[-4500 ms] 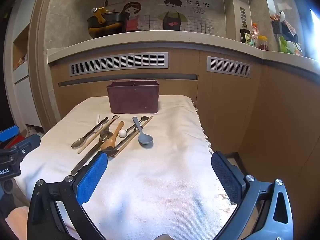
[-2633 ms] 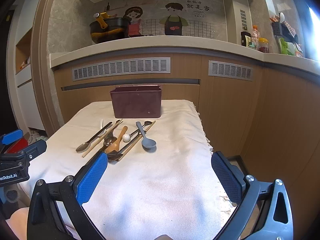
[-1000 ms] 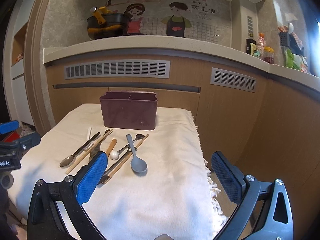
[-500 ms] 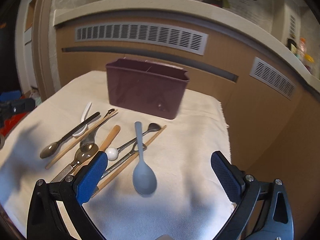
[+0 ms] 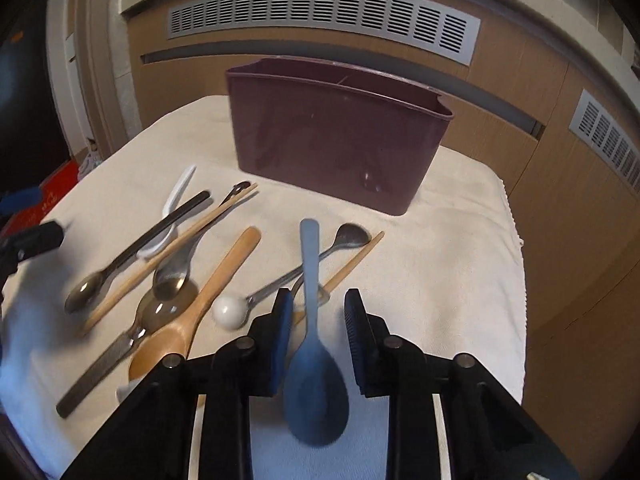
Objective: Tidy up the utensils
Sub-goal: 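Grasp the blue plastic spoon handle with the right gripper while the left gripper grasps the dark long-handled spoon, then lift the blue spoon with the right gripper while the left gripper lifts the dark spoon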
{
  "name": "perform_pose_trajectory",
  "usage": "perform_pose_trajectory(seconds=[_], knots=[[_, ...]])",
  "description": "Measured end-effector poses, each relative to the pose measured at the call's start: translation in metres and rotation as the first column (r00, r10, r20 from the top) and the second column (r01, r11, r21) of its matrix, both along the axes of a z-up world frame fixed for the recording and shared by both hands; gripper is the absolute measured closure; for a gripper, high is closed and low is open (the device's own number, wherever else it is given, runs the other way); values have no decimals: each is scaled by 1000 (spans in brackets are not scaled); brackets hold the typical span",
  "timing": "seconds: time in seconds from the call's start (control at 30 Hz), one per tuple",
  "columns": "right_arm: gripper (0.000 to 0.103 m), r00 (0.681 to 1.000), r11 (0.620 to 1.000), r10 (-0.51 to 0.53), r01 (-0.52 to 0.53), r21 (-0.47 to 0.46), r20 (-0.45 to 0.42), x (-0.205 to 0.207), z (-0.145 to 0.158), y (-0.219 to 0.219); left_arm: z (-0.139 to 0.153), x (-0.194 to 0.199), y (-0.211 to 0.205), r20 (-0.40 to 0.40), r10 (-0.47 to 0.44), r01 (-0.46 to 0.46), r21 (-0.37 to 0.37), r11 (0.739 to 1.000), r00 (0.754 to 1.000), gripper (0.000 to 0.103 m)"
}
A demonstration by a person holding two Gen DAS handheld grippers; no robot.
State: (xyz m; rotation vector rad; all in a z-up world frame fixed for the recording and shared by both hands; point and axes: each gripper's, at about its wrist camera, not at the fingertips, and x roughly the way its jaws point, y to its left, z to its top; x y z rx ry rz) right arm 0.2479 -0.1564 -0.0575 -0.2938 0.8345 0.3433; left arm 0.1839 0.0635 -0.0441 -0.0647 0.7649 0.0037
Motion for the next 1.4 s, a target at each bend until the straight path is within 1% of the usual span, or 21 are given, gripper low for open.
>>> perform_pose_trajectory(seconds=[0.07,0.13,0.17,0.27,0.5,0.57,0.7,0.77,0.83,0.87,0.9,0.93,1.0,1.07,1.1,1.17,1.3,1.4], knots=[[85,1000,1000,-6,7,27,-26,14,-1,0,0,2,3,-9,1,-2,-34,999,1000,0],[86,998,998,-7,11,59,-66,27,-4,1,-1,3,6,-22,-11,10,-73,997,1000,0],[86,997,998,-6,11,66,-77,31,-5,2,-1,2,7,-20,-8,6,-75,997,1000,0],[86,996,998,4,1,58,-88,38,-10,8,-1,0,8,-17,-1,0,-48,999,1000,0],[86,990,998,13,-5,62,-137,50,-16,16,-5,3,8,-33,1,-2,-34,999,999,0],[93,991,998,14,-7,59,-131,45,-12,15,-6,5,8,-43,4,-6,-41,999,999,0],[93,995,996,1,9,88,-103,28,4,0,-10,7,6,-82,-23,20,-43,999,996,1],[93,996,994,-7,17,110,-92,17,11,-10,-11,10,4,-109,-48,42,-56,998,993,5],[93,997,993,-21,30,117,-72,9,16,-18,-11,17,1,-145,-78,64,-101,993,986,16],[93,998,992,-31,38,119,-54,3,18,-21,-10,21,-1,-158,-92,73,-124,990,983,19],[93,998,991,-37,42,124,-46,0,19,-24,-10,25,-4,-166,-109,87,-138,987,980,26],[93,998,990,-46,50,134,-37,-4,20,-27,-9,29,-9,-174,-128,104,-139,985,976,35],[93,998,987,-57,60,149,-25,-11,21,-32,-7,36,-25,-178,-169,153,-100,983,969,48],[93,998,985,-61,64,160,-20,-15,20,-35,-8,43,-44,-190,-223,220,-35,975,956,55],[93,998,984,-61,64,167,-21,-17,18,-36,-8,48,-51,-204,-242,244,-17,970,949,59],[93,998,982,-60,63,177,-24,-21,15,-39,-10,61,-60,-243,-269,276,-6,961,932,59],[93,998,978,-61,64,197,-23,-24,10,-43,-16,88,-62,-341,-262,271,-20,962,903,60],[93,998,974,-61,67,216,-31,-24,7,-46,-23,102,-65,-401,-253,272,-11,962,880,66]])
